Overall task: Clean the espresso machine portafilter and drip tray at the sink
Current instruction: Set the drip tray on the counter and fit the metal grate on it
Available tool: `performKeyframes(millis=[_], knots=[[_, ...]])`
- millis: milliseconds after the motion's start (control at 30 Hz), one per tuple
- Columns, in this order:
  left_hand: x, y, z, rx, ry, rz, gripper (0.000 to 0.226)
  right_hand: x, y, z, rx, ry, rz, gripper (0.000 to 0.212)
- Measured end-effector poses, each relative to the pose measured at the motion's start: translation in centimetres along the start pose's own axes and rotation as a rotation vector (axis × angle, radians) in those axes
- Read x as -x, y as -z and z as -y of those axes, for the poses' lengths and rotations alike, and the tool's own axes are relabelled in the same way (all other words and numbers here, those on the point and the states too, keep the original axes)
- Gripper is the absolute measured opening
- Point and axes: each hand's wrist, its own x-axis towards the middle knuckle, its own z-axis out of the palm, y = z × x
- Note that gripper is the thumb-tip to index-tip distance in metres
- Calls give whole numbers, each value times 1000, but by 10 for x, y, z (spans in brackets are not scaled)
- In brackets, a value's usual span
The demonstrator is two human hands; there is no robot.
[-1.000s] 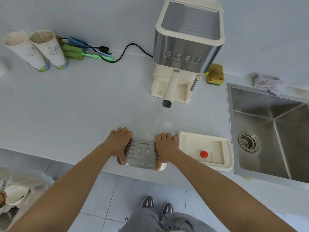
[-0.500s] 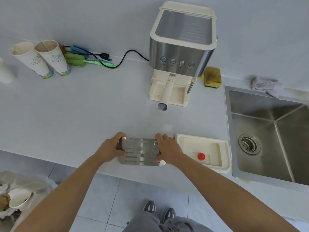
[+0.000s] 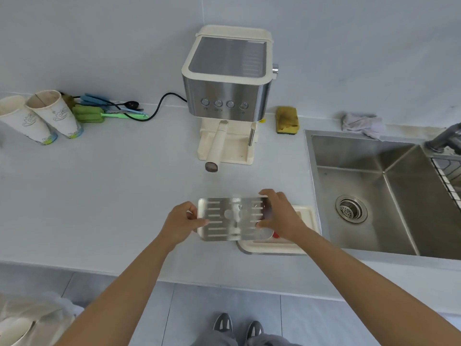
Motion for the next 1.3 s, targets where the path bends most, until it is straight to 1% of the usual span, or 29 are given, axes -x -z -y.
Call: performKeyframes(millis=[167, 233, 333, 633, 833, 1100, 1200, 1300], knots=[[-9, -50, -21, -19, -7, 63, 34, 15, 28, -40, 34, -108, -72, 66], [-11, -64, -25, -57, -5, 60, 34, 19, 36, -50, 44, -128, -73, 64], [-14, -79, -28, -152, -11, 43, 34, 21, 43, -61, 80, -128, -64, 67], [-22, -97, -29, -404, -27, 95, 39, 20, 46, -77, 155, -139, -21, 66], [-21, -100, -30, -508, -53, 150, 43, 19, 50, -82, 298, -115, -7, 65], [-20, -102, -24, -513, -72, 166, 39, 23, 49, -84, 354, -112, 33, 60], [-20, -102, -21, -497, -63, 148, 42, 26, 47, -84, 329, -130, 16, 55], [-17, -103, -21, -487, -66, 126, 39, 29, 45, -86, 293, -149, -11, 57]])
